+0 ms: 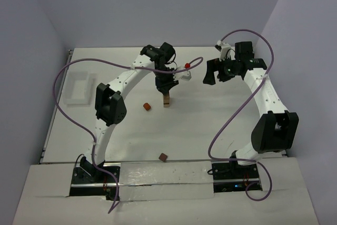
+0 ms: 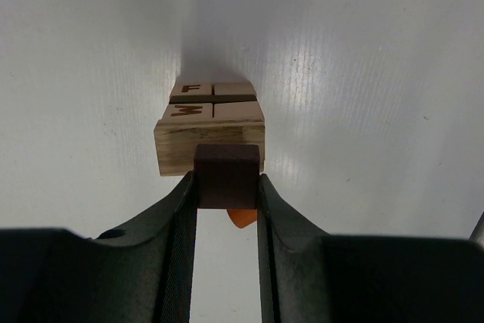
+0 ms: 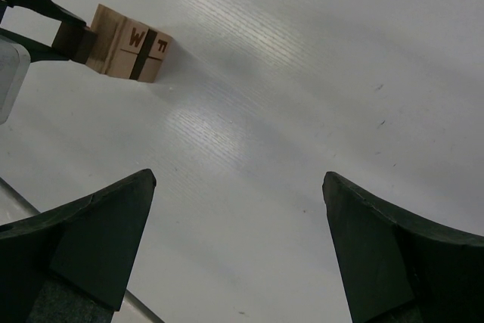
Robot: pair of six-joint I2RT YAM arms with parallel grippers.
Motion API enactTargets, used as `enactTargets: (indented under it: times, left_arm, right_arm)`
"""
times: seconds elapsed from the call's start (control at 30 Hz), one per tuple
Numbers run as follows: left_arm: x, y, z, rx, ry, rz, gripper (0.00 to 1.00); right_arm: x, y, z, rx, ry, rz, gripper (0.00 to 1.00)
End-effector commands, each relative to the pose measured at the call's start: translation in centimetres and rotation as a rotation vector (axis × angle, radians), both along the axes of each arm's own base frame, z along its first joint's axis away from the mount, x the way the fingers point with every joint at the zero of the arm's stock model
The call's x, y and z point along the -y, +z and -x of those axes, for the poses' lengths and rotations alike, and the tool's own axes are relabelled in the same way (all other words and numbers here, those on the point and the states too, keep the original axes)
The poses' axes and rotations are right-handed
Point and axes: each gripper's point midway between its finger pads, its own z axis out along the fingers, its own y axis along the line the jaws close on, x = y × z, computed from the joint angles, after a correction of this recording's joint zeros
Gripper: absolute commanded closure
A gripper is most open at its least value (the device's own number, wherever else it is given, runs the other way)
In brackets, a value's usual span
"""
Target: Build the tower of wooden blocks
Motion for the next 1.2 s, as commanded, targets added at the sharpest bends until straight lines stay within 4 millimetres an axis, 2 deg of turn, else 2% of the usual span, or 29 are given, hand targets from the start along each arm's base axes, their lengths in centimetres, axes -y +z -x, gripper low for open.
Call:
enactTargets:
  times: [0.0, 0.67, 1.17]
  left_arm:
    - [1.0, 1.0, -0.2, 0.025, -0.027, 0.033, 0.74]
    - [1.0, 0.1, -0.9, 0.034, -0.021, 0.015, 0.71]
    - [0.7, -0.3, -0.7, 0.016, -0.021, 0.005, 0.68]
  right_arm:
    - [0.2, 1.4, -0.5, 0.032, 0.008, 0.000, 0.00]
    - [0.0, 1.1, -0.7, 0.018, 0.015, -0.007, 0.00]
    - [-0.2, 0.9, -0.8, 0.005, 0.022, -0.015, 0.00]
